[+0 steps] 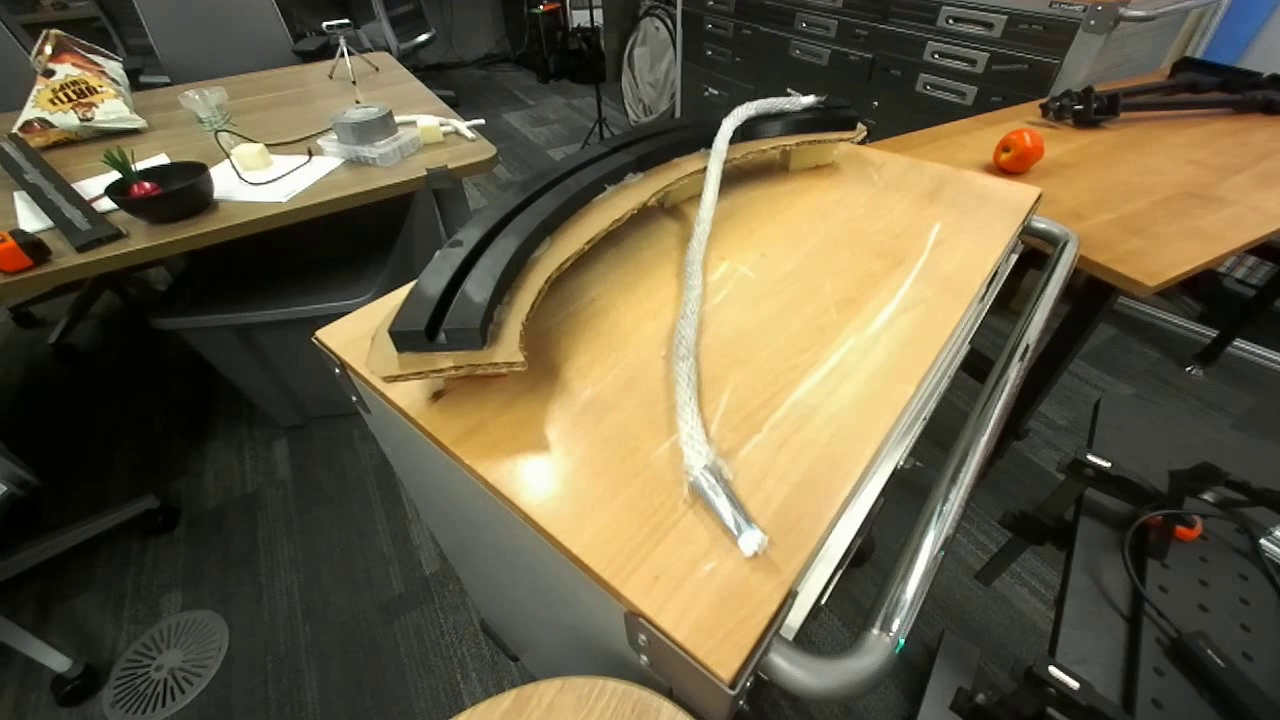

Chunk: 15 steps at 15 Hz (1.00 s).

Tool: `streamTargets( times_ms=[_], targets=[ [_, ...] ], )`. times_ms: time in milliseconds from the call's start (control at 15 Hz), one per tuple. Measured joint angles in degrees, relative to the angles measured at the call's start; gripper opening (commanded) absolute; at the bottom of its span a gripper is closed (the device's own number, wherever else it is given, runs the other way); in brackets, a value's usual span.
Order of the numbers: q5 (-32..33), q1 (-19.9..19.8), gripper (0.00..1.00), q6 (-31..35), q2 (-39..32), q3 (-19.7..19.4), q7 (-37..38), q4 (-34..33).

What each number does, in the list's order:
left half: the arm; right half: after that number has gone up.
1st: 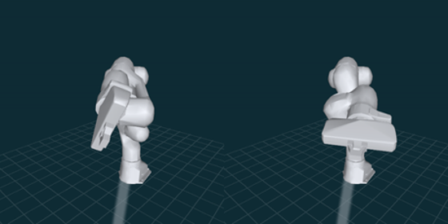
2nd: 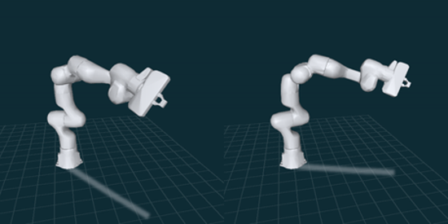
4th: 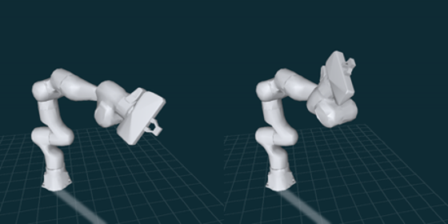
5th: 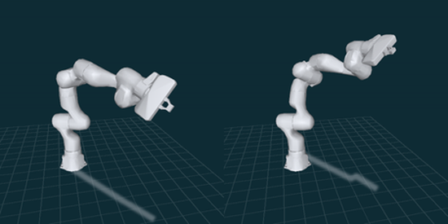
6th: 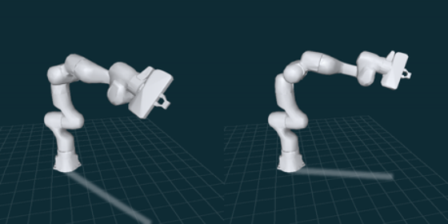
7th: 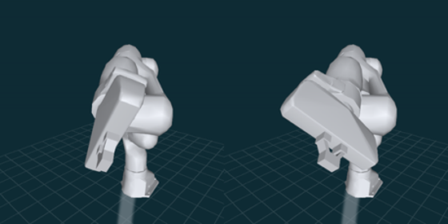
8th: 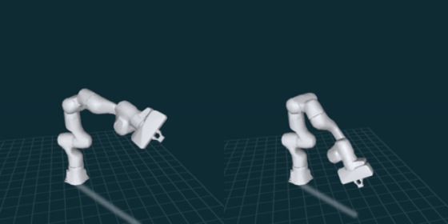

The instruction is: Put the white rope on the table

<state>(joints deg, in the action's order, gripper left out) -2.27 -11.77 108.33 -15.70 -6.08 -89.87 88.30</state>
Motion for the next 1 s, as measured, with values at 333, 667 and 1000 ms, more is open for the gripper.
streamTargets(
  times_ms=[333,667,1000],
  targets=[
    [-0.3,-1.1,1.0,0.7,-7.8,0.0,3.0,-4.7],
    [-2.4,-3.7,1.0,-2.2,-14.3,0.5,3.3,-10.2],
    [-3.9,-5.7,1.0,-4.6,-19.0,1.6,4.4,-14.6]
  ],
)
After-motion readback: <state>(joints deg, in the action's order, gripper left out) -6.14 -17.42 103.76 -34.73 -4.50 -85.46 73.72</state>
